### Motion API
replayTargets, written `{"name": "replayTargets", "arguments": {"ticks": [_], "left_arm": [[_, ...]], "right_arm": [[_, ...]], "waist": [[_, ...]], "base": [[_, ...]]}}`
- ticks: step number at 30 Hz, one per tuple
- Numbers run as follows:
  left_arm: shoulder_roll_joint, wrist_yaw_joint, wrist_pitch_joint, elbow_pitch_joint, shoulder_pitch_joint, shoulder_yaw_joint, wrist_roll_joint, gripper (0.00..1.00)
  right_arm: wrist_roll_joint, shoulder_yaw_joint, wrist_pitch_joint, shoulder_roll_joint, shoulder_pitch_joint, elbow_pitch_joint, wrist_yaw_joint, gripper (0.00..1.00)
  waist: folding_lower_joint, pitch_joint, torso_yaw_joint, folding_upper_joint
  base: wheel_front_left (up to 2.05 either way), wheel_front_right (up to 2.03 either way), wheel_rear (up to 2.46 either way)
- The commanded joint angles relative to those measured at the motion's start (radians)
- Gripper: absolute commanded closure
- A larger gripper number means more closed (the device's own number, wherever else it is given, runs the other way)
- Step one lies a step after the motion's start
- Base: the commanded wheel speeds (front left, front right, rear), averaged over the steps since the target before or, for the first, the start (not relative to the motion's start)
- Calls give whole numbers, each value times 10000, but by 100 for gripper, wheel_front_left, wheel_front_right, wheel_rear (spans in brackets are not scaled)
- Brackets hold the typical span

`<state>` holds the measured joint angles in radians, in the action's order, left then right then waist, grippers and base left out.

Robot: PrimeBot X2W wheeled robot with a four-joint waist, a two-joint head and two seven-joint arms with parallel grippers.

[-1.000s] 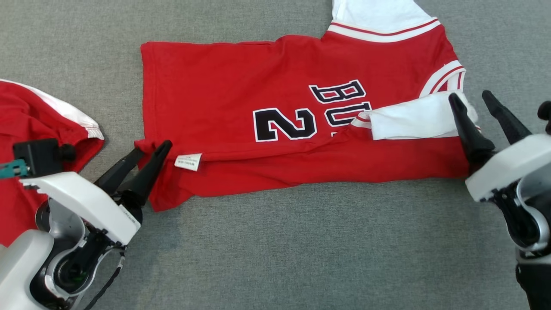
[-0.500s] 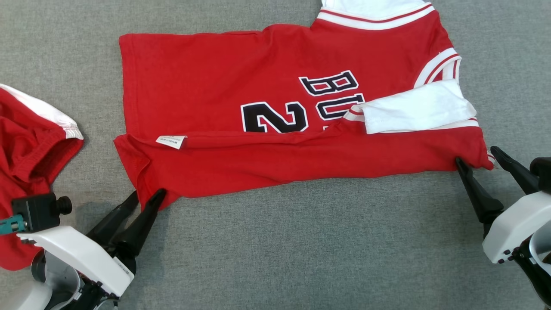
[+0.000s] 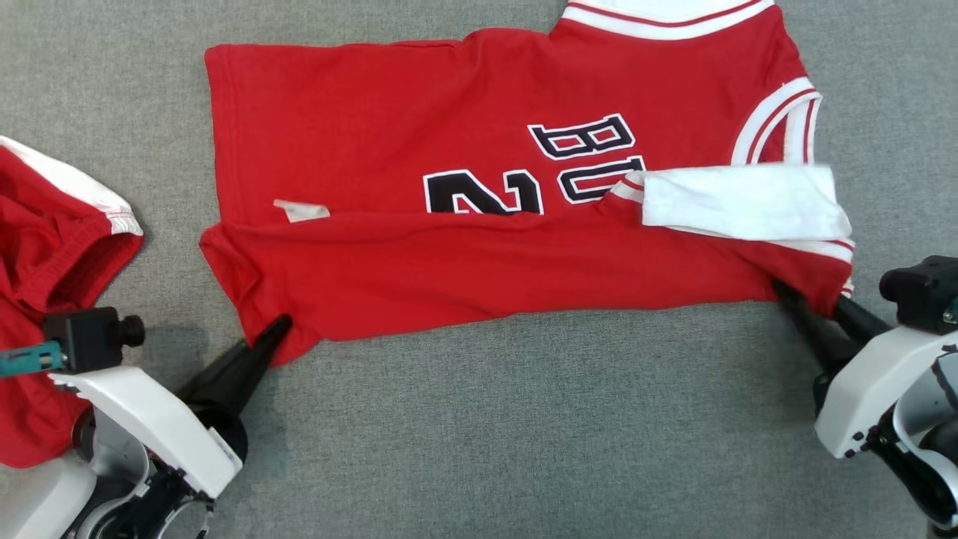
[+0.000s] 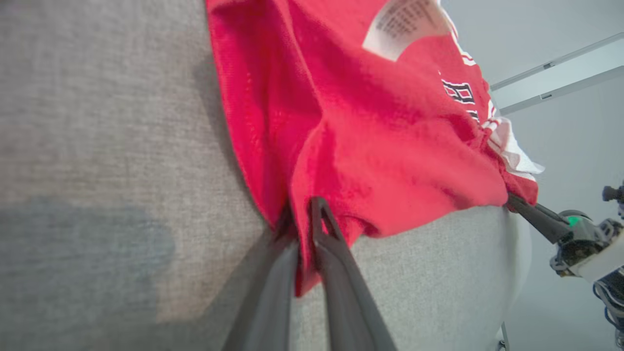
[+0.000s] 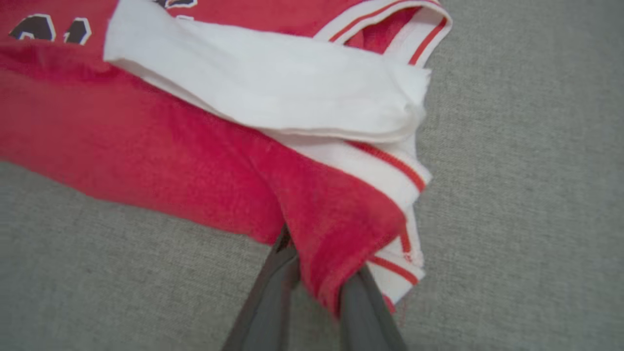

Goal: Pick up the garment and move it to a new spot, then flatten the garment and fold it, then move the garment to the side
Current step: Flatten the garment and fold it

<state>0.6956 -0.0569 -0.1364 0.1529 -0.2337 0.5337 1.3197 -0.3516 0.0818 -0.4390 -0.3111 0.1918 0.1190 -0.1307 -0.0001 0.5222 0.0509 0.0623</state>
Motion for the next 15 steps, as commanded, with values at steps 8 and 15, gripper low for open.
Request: {"name": "replayTargets", "arguments": {"ticks": [8,15], "left_arm": [[916,590,-579,340,588,-98,521,100],[1577,592,-452,1406,1986,-64,796,100]], "right_arm": [[-1197,-72,-585,-1434,-263,196,1,100],[-2361,-61,-1703,-2984,-1445,640,10,100]], "waist": [[1,-502,94,0],[1,-785,109,0]], "base": [[0,0,0],[0,0,0]]}}
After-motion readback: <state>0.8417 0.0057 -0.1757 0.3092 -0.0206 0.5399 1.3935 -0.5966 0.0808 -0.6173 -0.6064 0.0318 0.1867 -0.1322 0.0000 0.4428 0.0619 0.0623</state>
